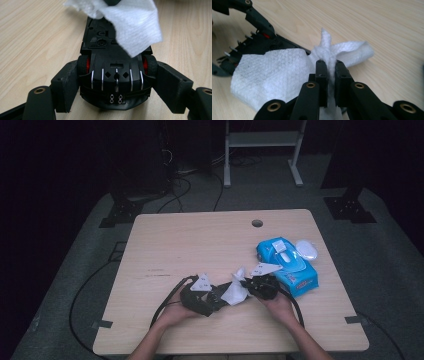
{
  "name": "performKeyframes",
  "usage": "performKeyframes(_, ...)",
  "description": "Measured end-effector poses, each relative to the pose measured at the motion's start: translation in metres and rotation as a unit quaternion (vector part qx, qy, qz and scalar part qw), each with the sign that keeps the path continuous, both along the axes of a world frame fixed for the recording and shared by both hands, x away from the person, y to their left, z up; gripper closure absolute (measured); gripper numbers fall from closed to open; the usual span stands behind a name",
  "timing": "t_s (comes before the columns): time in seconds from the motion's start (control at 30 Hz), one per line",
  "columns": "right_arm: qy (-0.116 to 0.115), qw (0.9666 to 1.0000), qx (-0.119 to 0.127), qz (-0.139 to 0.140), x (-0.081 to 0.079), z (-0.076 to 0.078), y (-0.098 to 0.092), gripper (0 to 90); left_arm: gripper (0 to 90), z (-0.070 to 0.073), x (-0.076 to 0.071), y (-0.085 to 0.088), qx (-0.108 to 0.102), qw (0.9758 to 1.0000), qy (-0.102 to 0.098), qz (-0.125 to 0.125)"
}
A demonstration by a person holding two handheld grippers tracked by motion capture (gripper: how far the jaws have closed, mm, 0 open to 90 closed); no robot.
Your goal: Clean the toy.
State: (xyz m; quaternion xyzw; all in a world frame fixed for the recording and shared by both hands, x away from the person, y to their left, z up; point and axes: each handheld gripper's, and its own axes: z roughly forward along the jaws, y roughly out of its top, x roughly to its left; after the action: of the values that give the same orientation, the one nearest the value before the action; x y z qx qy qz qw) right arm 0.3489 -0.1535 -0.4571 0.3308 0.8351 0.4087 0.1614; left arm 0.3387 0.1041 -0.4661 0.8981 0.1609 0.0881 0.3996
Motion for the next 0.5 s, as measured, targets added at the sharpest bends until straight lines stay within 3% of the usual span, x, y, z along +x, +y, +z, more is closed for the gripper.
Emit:
performKeyframes(0.13,-0.003,0.9999,-0.01,0.01,-0.006,0.002,0.0,82.2,25.1,0.0,0.0,0.0,0.005,1.0,0.0,0.0)
performKeyframes(0.2,-0.005,0.9997,-0.013,0.018,-0.008,0.003,0.002,77.9,25.1,0.0,0.0,0.0,0.004,1.0,0.0,0.001)
performKeyframes(0.3,-0.002,0.9997,-0.005,0.023,-0.009,0.006,0.002,73.7,25.1,-0.001,0.0,0.0,0.006,1.0,0.0,0.0)
performKeyframes(0.33,-0.005,0.9996,-0.001,0.029,-0.009,0.01,0.0,67.3,25.1,-0.001,0.001,0.0,0.008,1.0,0.001,-0.001)
performKeyframes(0.43,-0.001,0.9993,0.003,0.038,-0.01,0.012,-0.003,62.3,25.1,-0.001,0.0,0.0,0.006,1.0,0.0,-0.001)
performKeyframes(0.5,0.005,0.998,0.005,0.063,-0.012,0.011,-0.005,52.8,25.1,-0.001,0.0,0.0,0.006,1.0,0.0,-0.001)
